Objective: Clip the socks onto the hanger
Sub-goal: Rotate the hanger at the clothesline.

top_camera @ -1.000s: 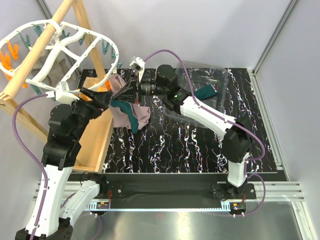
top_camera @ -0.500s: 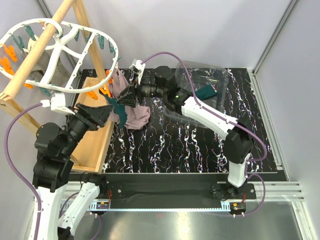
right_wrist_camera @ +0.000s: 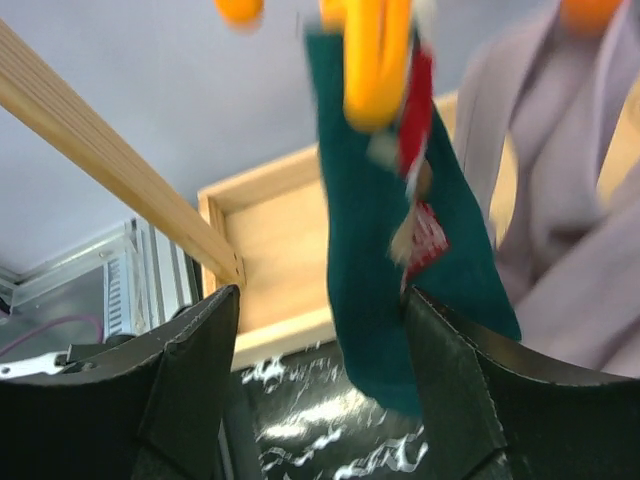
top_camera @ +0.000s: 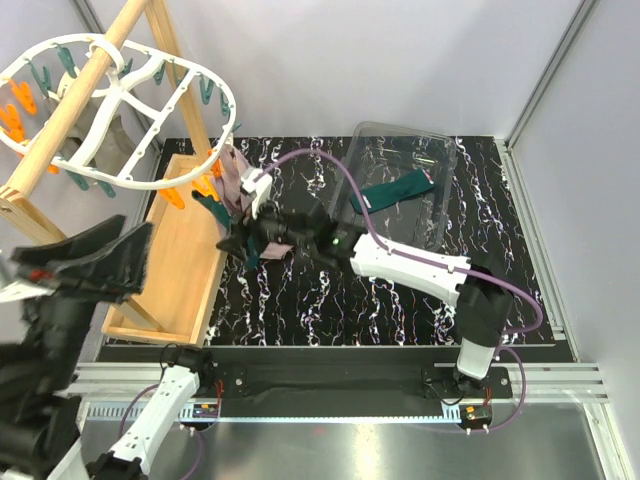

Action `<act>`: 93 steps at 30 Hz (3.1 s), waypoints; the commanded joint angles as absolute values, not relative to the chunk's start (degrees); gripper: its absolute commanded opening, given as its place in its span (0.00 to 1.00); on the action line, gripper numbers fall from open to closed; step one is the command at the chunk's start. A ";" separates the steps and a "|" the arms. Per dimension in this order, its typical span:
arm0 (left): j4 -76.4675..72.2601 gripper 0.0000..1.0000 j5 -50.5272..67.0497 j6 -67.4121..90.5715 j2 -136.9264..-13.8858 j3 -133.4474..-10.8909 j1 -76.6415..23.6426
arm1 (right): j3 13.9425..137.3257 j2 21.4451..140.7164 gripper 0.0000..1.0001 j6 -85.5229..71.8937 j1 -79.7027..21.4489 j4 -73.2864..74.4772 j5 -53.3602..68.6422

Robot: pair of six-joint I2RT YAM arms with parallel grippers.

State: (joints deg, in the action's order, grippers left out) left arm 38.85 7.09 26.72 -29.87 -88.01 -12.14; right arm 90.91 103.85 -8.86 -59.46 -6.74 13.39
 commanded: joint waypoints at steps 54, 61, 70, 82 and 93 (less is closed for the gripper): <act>51.16 0.54 -2.10 30.41 -30.41 -88.51 -14.41 | 114.50 132.61 0.68 -20.30 -42.56 -28.66 -15.62; 42.03 0.48 1.64 33.57 -28.30 -83.85 -14.50 | 154.21 151.16 0.79 -21.09 -36.66 -7.85 4.82; 42.18 0.41 9.32 29.45 -33.39 -91.12 -14.41 | 130.17 136.24 0.93 -21.10 -35.24 -2.07 9.76; 43.42 0.38 9.58 31.11 -35.86 -95.36 -14.41 | 103.23 112.87 1.00 -17.75 -35.51 10.29 6.85; 44.74 0.31 9.32 27.34 -34.63 -99.67 -14.41 | 84.65 92.29 0.82 -16.35 -53.15 -8.23 13.60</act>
State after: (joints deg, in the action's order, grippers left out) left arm 46.37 8.40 29.34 -35.29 -98.15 -14.31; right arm 87.53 95.83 -17.52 -48.27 3.38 8.88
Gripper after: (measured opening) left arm 0.307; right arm 0.829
